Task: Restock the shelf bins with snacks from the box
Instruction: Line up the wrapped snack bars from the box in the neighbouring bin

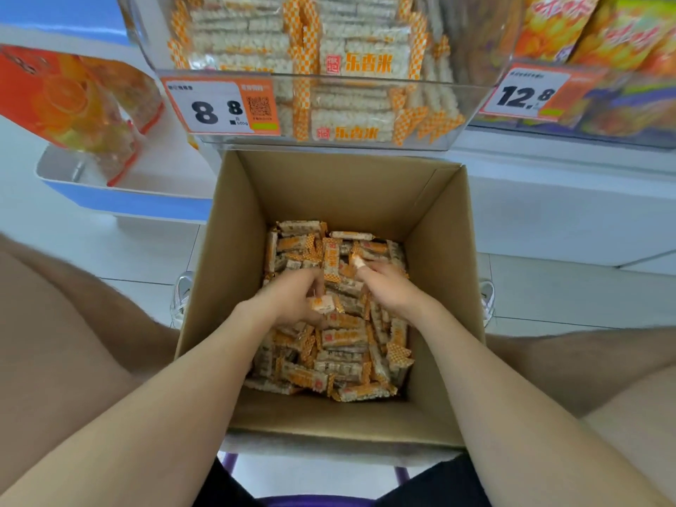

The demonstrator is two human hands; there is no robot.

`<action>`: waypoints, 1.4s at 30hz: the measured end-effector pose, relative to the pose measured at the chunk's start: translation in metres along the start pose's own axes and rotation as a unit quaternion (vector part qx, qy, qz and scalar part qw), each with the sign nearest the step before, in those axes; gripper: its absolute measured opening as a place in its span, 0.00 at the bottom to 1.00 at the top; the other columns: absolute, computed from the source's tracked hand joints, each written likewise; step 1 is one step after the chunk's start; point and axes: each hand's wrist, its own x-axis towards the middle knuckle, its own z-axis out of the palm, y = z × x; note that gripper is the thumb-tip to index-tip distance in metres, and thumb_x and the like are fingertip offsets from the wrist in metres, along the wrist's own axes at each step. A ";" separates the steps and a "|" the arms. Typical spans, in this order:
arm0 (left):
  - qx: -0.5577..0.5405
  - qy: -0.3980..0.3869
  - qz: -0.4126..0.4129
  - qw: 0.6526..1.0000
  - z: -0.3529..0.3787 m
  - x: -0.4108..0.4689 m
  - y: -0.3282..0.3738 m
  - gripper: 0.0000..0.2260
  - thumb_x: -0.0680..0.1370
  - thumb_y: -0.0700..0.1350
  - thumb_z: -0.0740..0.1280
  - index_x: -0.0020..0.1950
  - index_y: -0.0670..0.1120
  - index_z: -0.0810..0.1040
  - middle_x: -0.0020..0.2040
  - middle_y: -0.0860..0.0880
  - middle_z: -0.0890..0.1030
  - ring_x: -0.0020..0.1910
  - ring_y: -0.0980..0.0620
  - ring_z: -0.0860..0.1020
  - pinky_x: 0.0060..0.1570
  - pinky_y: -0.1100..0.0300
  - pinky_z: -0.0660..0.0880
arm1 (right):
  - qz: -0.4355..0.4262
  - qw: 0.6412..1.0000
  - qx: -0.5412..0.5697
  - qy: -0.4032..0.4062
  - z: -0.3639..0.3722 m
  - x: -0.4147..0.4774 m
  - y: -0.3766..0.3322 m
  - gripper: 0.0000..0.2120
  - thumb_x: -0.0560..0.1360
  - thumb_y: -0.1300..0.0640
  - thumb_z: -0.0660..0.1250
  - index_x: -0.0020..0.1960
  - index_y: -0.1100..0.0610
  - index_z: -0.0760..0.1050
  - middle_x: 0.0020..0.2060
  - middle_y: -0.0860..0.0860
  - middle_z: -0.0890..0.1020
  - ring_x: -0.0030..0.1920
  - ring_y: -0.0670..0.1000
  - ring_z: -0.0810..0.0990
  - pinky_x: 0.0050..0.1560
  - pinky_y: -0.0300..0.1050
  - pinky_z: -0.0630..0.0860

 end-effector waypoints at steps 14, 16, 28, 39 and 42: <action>0.006 0.101 0.054 0.993 -0.052 -0.047 0.030 0.19 0.68 0.46 0.82 0.55 0.58 0.81 0.55 0.59 0.80 0.54 0.58 0.78 0.52 0.59 0.79 | -0.125 0.991 -0.029 0.029 -0.025 -0.046 -0.022 0.16 0.80 0.47 0.68 0.65 0.52 0.79 0.48 0.46 0.81 0.46 0.49 0.79 0.42 0.43 0.73; -0.001 0.112 0.063 0.992 -0.052 -0.049 0.032 0.20 0.69 0.47 0.82 0.57 0.56 0.82 0.56 0.60 0.80 0.56 0.59 0.77 0.53 0.60 0.74 | -0.181 0.979 -0.067 0.064 -0.021 -0.052 -0.028 0.19 0.84 0.44 0.60 0.67 0.53 0.79 0.54 0.46 0.81 0.56 0.50 0.78 0.58 0.49 0.76; -0.285 0.054 0.057 0.955 -0.069 -0.068 0.051 0.22 0.73 0.37 0.78 0.65 0.50 0.81 0.56 0.45 0.85 0.48 0.52 0.86 0.46 0.58 0.82 | -0.285 0.926 -0.242 0.056 -0.009 -0.065 -0.042 0.24 0.81 0.36 0.62 0.76 0.37 0.70 0.70 0.41 0.78 0.70 0.51 0.72 0.71 0.61 0.68; -0.136 0.365 0.285 0.876 -0.129 -0.128 0.120 0.18 0.76 0.44 0.73 0.65 0.51 0.77 0.59 0.56 0.82 0.60 0.56 0.81 0.60 0.58 0.78 | -0.438 0.864 -0.152 0.197 -0.068 -0.132 -0.122 0.26 0.80 0.55 0.65 0.78 0.51 0.67 0.71 0.47 0.76 0.69 0.46 0.75 0.66 0.45 0.73; -0.059 0.484 0.298 0.821 -0.157 -0.135 0.128 0.15 0.81 0.46 0.70 0.67 0.46 0.76 0.60 0.52 0.79 0.60 0.56 0.78 0.57 0.63 0.73 | -0.469 0.798 -0.229 0.303 -0.102 -0.133 -0.145 0.26 0.82 0.54 0.64 0.79 0.53 0.66 0.66 0.52 0.77 0.65 0.53 0.75 0.62 0.51 0.71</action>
